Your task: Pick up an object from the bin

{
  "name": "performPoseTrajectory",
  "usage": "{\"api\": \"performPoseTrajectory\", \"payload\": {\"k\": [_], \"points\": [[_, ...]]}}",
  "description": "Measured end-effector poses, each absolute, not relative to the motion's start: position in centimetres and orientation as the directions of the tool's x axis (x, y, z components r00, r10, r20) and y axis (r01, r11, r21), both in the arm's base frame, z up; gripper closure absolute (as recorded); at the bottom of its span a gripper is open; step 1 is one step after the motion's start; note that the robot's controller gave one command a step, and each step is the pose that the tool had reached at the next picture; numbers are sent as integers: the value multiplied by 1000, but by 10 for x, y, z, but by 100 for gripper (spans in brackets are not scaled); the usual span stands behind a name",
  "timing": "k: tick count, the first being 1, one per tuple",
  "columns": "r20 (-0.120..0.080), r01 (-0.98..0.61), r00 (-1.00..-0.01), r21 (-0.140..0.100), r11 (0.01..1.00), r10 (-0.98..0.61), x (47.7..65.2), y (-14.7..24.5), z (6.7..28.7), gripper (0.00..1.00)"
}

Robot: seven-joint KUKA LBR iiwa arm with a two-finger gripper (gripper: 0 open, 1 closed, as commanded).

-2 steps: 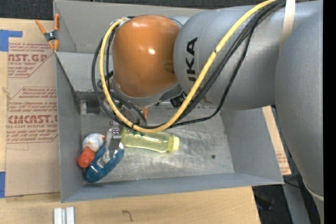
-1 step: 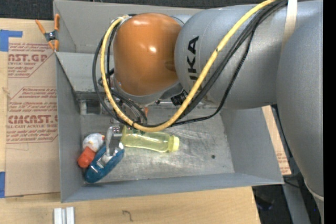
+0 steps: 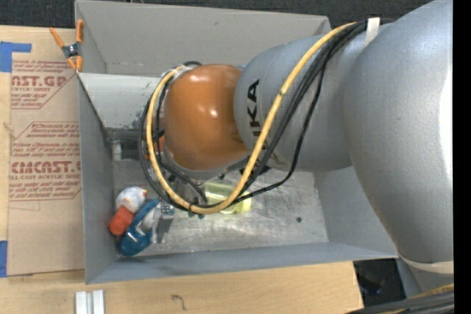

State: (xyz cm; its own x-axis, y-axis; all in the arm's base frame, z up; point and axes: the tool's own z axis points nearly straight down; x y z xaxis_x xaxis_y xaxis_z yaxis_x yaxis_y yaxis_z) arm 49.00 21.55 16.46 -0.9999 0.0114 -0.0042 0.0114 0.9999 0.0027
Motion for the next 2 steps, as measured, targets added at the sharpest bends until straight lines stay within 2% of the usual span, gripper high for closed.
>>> {"api": "performPoseTrajectory", "payload": {"k": [1, 2], "points": [[16, -81, -997, -5, 997, -81, 504, 219, 90, 100], [15, -81, -997, -5, 997, -81, 504, 219, 91, 100]]}}
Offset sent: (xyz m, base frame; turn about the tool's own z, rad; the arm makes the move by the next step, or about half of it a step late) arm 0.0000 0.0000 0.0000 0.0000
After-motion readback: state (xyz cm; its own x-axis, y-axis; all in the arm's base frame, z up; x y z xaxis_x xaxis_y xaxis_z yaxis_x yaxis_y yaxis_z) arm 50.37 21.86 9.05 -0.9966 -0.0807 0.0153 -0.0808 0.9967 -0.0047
